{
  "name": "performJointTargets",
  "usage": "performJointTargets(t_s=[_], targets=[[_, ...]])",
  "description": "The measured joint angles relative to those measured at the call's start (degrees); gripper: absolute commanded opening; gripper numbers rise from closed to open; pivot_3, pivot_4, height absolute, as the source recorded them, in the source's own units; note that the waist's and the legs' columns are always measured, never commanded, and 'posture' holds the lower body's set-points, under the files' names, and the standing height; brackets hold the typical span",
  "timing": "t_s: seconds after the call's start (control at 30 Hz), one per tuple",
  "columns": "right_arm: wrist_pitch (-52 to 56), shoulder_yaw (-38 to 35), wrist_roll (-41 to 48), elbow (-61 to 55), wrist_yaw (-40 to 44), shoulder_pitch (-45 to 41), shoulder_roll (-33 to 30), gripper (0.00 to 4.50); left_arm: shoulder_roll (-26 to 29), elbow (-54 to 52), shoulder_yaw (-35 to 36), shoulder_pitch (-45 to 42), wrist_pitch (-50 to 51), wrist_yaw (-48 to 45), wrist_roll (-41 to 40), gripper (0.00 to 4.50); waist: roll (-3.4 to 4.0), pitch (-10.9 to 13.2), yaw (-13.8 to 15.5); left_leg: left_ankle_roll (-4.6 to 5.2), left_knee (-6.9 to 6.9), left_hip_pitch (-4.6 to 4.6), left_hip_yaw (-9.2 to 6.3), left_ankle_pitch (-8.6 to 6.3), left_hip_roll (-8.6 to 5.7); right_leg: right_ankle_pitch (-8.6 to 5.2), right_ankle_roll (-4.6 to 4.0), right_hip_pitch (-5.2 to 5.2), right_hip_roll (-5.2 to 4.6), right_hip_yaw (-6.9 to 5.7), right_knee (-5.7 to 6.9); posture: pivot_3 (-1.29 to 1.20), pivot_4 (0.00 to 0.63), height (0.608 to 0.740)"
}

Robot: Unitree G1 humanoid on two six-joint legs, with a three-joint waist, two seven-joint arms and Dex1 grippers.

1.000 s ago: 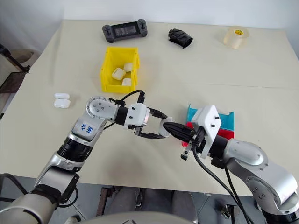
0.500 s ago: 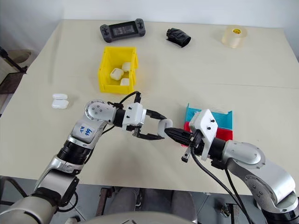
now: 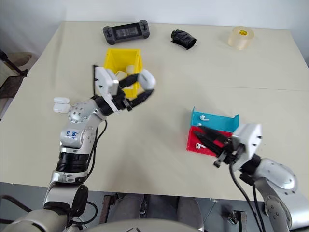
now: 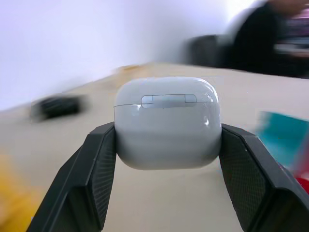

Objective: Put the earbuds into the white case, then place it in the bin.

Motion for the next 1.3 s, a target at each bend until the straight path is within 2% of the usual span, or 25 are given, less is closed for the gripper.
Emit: performJointTargets(t_s=[0.13,0.23,0.27,0.47,0.63,0.7,0.8,1.03,1.2,1.3], targets=[[-4.27,-3.29,-2.81,0.92,0.52,3.63,1.24,3.32,-2.19,0.58,5.22,-0.57,2.56,14.26,2.39,2.78,-0.06,-0.02,0.36,0.00,0.01,0.03,-0.01,0.00,-0.01,0.00,0.00,0.04,-0.08,0.03,0.03,0.00,0.150,0.740],[-5.13,-3.03,-4.42,2.07,1.94,5.64,1.24,4.34,-2.62,3.82,7.28,-1.06,4.28,19.41,2.51,2.78,-0.10,-0.01,0.31,0.00,0.03,0.03,0.03,0.00,-0.04,0.00,0.00,0.04,-0.09,0.05,0.03,0.00,0.150,0.740],[-5.73,-3.02,-4.92,2.39,2.11,5.40,1.23,4.48,-3.14,5.97,7.75,-2.20,4.43,20.74,2.43,2.78,-0.12,0.00,0.32,0.00,0.06,0.03,0.03,0.00,-0.06,0.00,0.00,0.04,-0.08,0.05,0.04,0.00,0.150,0.740],[-5.80,-2.25,-5.18,2.54,2.04,2.66,1.12,4.48,-3.84,18.89,7.22,-11.14,5.36,21.01,1.87,2.78,-0.15,0.01,0.22,-0.05,-0.01,0.06,0.05,0.03,-0.20,0.00,0.00,0.02,-0.07,0.03,0.06,0.00,0.150,0.740],[-5.48,-0.38,-5.66,1.64,0.64,1.78,1.16,4.48,-3.68,23.20,4.82,-12.07,4.99,18.80,1.97,2.78,-0.16,0.01,-0.09,-0.05,-0.11,0.06,0.13,0.03,-0.15,0.00,0.00,-0.12,-0.04,0.03,0.15,0.00,0.150,0.740],[-5.38,-0.24,-5.67,1.05,0.08,1.28,1.16,4.50,-3.64,23.36,4.62,-12.06,5.69,18.72,1.98,3.53,-0.16,0.01,0.04,-0.07,-0.07,0.06,0.13,0.04,-0.14,0.00,0.00,-0.10,-0.04,0.03,0.16,0.00,0.150,0.740],[-4.88,0.50,-5.67,0.33,-0.62,1.02,1.16,4.50,-3.63,23.23,4.60,-12.04,6.34,19.13,1.98,4.41,-0.16,0.01,0.10,-0.07,-0.02,0.06,0.12,0.04,-0.12,0.00,0.00,-0.08,-0.06,0.04,0.21,0.00,0.150,0.740],[-4.30,0.94,-5.62,0.34,-0.91,0.19,1.15,4.50,-3.60,18.05,3.72,-10.28,4.84,18.50,2.04,4.46,-0.18,0.02,0.22,-0.07,-0.01,0.06,0.09,0.04,-0.10,0.00,0.00,-0.07,-0.09,0.03,0.22,0.00,0.150,0.740],[-4.08,1.32,-5.59,0.49,-0.86,-0.20,1.12,4.50,-2.64,4.41,0.08,-1.72,3.29,12.10,0.88,4.46,-0.16,0.01,-0.13,-0.07,-0.06,0.13,0.13,0.04,0.00,0.00,0.00,-0.06,-0.07,0.08,0.22,0.00,0.150,0.740],[-4.08,1.44,-5.59,0.70,-0.64,-0.15,1.05,4.50,0.68,0.18,-0.81,3.52,1.84,7.05,-0.30,4.46,-0.15,0.01,-0.27,-0.10,-0.08,0.16,0.14,0.06,0.05,-0.02,-0.04,-0.06,-0.02,0.08,0.21,0.00,0.150,0.740]])
